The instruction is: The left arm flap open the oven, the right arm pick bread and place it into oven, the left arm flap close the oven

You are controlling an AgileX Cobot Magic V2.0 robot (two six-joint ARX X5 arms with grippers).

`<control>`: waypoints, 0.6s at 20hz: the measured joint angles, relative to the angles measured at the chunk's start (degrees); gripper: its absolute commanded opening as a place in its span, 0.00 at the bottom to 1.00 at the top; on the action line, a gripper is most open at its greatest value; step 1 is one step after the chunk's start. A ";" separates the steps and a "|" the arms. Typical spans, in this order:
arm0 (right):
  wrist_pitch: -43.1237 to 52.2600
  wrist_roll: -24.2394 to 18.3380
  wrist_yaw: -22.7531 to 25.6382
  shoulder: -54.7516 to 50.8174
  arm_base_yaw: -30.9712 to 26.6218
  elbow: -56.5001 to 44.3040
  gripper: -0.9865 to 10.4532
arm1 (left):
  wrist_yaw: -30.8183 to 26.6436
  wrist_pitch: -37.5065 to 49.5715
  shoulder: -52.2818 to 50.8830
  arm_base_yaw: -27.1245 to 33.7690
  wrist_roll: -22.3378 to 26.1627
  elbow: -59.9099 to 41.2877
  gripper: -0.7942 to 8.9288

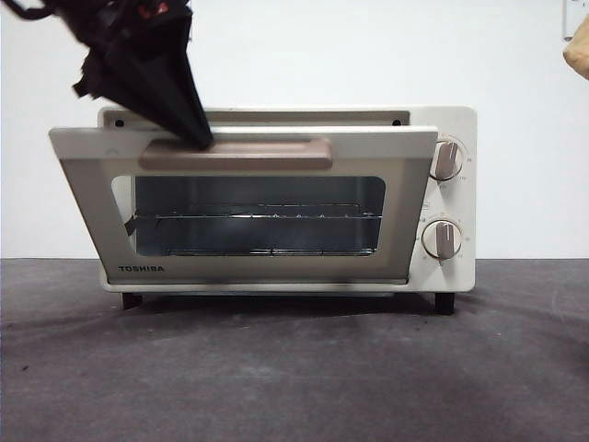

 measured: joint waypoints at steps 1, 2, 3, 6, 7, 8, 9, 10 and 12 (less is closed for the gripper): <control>0.00 0.00 0.00 0.00 0.00 0.00 0.16 | -0.04 1.86 -1.25 -0.33 -0.98 -2.25 0.09; 0.00 0.00 0.02 0.00 0.00 0.00 0.16 | -0.24 3.50 -2.54 -0.72 -2.14 -4.57 0.09; 0.00 0.00 0.02 0.00 0.00 0.00 0.16 | -0.59 4.61 -3.52 -1.03 -2.93 -6.25 0.09; 0.00 0.00 0.02 0.00 0.00 0.00 0.16 | -2.91 7.21 -5.64 -2.62 -5.42 -9.92 0.09; 0.00 0.00 0.00 0.00 0.00 0.00 0.16 | -3.15 7.74 -5.75 -3.06 -5.86 -10.67 0.09; 0.00 0.00 0.02 0.00 0.00 0.00 0.16 | -3.23 8.44 -5.75 -3.63 -6.54 -11.58 0.09; 0.00 0.00 0.02 0.00 0.00 0.00 0.16 | -3.54 9.38 -5.75 -4.24 -7.04 -12.50 0.09; 0.00 0.00 0.02 0.00 0.00 0.00 0.16 | -4.09 10.82 -5.75 -5.16 -7.96 -13.75 0.09; 0.00 0.00 0.00 0.00 0.00 0.00 0.16 | -4.85 12.79 -5.75 -6.49 -9.38 -15.54 0.09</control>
